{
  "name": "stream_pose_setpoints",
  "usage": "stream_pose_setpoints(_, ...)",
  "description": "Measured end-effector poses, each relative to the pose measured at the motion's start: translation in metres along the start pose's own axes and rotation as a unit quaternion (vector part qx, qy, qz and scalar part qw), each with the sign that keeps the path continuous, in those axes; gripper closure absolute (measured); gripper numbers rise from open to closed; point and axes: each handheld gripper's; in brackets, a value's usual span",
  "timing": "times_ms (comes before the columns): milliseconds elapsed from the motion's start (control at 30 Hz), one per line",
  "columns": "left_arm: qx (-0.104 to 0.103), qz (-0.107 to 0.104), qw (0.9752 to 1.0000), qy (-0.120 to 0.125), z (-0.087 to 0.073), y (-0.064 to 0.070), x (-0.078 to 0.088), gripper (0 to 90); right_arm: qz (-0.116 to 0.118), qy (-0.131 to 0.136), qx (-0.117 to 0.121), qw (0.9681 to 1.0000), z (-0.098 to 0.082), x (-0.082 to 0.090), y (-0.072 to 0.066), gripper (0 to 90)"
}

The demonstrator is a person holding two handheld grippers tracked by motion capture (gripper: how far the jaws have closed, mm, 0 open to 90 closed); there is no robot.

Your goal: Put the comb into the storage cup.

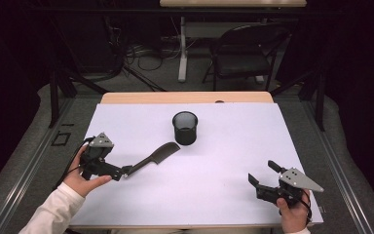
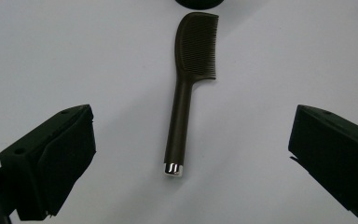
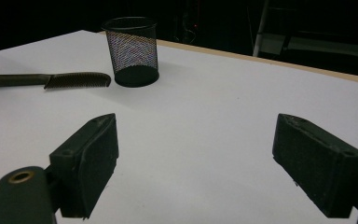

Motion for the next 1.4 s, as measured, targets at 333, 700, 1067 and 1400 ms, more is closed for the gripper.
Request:
stream_pose_setpoints(333, -0.008, 0.004, 0.9992, -0.038, 0.008, 0.0, -0.008, 0.9, 0.001, 0.001, -0.001, 1.0, 0.0, -0.001, 0.0, 14.1)
stream_pose_setpoints(700, -0.027, -0.001, 0.996, -0.085, 0.016, -0.003, -0.017, 0.9, 0.002, 0.0, -0.002, 1.0, 0.0, -0.001, 0.0, 14.2)
stream_pose_setpoints(1067, -0.036, -0.005, 0.991, -0.129, 0.021, -0.005, -0.031, 1.5, 0.003, -0.003, -0.003, 1.0, -0.001, -0.001, -0.001, 14.2)
stream_pose_setpoints(1400, -0.028, -0.01, 0.9867, -0.16, 0.026, -0.011, -0.044, 3.2, 0.004, -0.003, -0.002, 1.0, -0.001, -0.002, -0.001, 14.2)
Point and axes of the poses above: each handheld gripper's, and its own axes: x roughly backward along the jaws, z roughly out of its top, y roughly to its right, and after that the axes turned 5 degrees about y, right-handed
